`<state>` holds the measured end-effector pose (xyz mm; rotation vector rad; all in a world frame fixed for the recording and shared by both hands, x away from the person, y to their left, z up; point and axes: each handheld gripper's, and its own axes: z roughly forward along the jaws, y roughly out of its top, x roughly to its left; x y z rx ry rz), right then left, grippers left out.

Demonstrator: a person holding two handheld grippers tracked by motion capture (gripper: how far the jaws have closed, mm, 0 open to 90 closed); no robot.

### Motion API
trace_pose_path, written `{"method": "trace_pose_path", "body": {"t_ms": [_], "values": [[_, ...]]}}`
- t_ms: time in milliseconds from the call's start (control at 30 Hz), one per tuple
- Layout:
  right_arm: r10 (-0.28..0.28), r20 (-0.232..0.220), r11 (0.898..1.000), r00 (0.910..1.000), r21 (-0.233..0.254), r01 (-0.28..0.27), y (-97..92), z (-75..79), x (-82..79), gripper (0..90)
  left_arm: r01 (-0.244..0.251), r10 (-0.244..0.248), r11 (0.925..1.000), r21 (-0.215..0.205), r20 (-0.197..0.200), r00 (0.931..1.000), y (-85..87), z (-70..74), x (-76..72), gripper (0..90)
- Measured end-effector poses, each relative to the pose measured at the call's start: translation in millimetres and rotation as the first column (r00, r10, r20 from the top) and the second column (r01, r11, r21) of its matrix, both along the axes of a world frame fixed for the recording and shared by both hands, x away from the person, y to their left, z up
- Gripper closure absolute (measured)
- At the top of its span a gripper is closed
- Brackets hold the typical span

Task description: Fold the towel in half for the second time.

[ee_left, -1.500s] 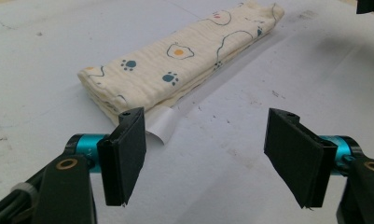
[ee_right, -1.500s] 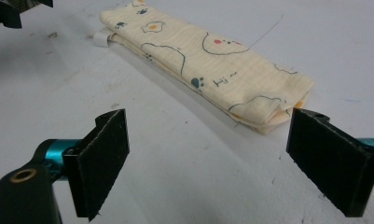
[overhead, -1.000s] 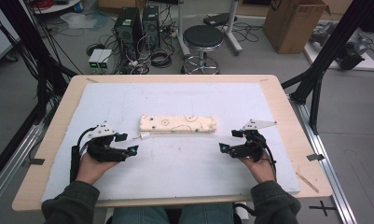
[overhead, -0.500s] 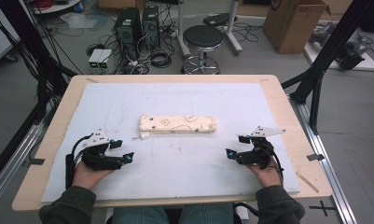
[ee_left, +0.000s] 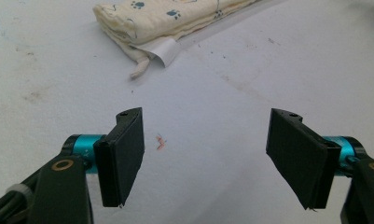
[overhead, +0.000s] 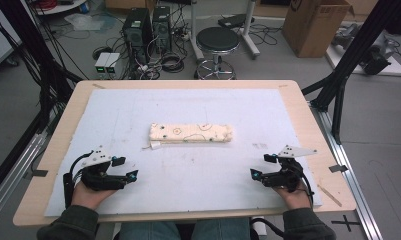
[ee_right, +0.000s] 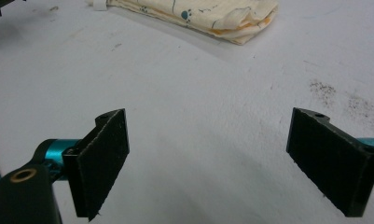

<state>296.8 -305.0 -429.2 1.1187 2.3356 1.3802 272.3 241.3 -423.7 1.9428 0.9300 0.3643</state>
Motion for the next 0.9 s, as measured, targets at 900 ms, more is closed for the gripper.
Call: {"method": "trace_pose_path", "body": {"t_ms": [900], "values": [[0.017,-0.003,0.998,0.9999,-0.053,-0.017,-3.6,-6.0,-16.6,12.2,-0.036,0.036,0.9993,0.001,0.029,0.9989,12.0,1.7,-21.3,27.2]]}}
